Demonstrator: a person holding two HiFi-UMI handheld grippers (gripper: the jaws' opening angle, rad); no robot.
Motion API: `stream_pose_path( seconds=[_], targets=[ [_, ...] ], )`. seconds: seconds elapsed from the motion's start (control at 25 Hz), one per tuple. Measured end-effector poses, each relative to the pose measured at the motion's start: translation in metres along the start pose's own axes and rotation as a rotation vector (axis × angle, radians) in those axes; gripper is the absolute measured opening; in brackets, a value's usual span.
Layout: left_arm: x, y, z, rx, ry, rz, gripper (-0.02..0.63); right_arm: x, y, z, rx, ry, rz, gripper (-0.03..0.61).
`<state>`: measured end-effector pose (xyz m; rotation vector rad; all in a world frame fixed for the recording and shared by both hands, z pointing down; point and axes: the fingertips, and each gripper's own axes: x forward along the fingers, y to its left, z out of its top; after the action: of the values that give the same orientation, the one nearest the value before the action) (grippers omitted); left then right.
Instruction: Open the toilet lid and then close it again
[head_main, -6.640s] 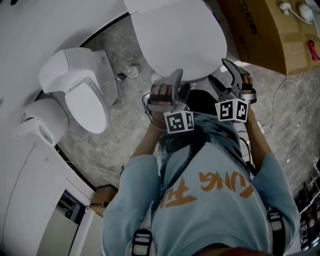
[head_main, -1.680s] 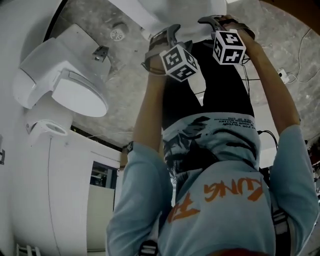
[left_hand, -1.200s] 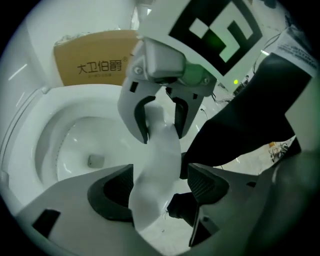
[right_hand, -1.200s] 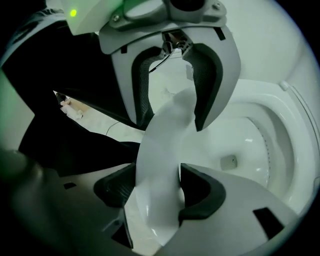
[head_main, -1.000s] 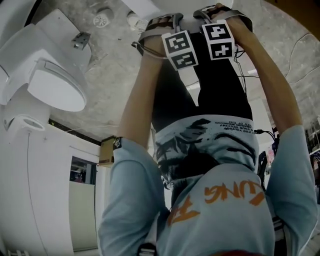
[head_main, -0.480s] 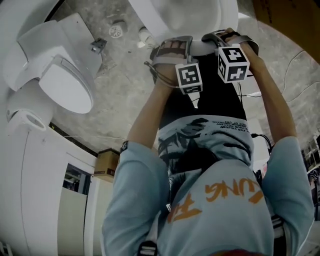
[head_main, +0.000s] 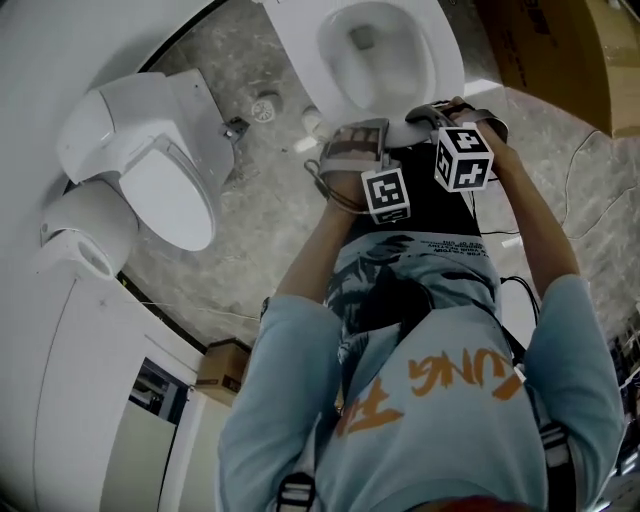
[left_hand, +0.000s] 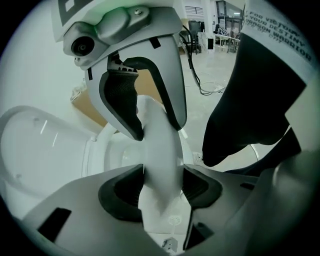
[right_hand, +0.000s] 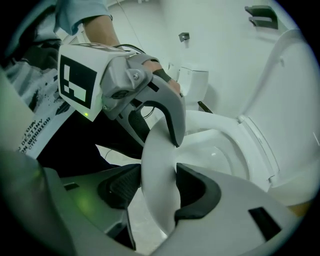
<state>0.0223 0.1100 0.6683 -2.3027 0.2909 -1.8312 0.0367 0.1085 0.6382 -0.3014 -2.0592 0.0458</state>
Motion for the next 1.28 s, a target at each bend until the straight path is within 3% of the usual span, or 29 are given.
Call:
stream_pose_path(
  seconds=[0.16,0.52,0.68,0.88,1.28],
  targets=[
    [-0.028,0.019,0.0,-0.002,0.009,0.022,0.231,-0.029,-0.005,0.018,-0.025,0.001,-0.044,0.231],
    [-0.084,0.068,0.006,-0.054,-0.038,0.116,0.196,-0.08,-0.025,0.046,-0.189,0.02,-0.218,0.222],
    [-0.11,0.095,0.009,-0.099,-0.065,0.166,0.173,-0.107,-0.044,0.062,-0.224,-0.002,-0.387,0.19],
    [-0.144,0.139,0.009,-0.169,-0.075,0.249,0.156,-0.153,-0.076,0.083,-0.172,-0.075,-0.626,0.161],
    [-0.192,0.24,0.002,-0.184,-0.04,0.441,0.132,-0.23,-0.15,0.126,-0.23,-0.103,-0.896,0.132]
  ],
)
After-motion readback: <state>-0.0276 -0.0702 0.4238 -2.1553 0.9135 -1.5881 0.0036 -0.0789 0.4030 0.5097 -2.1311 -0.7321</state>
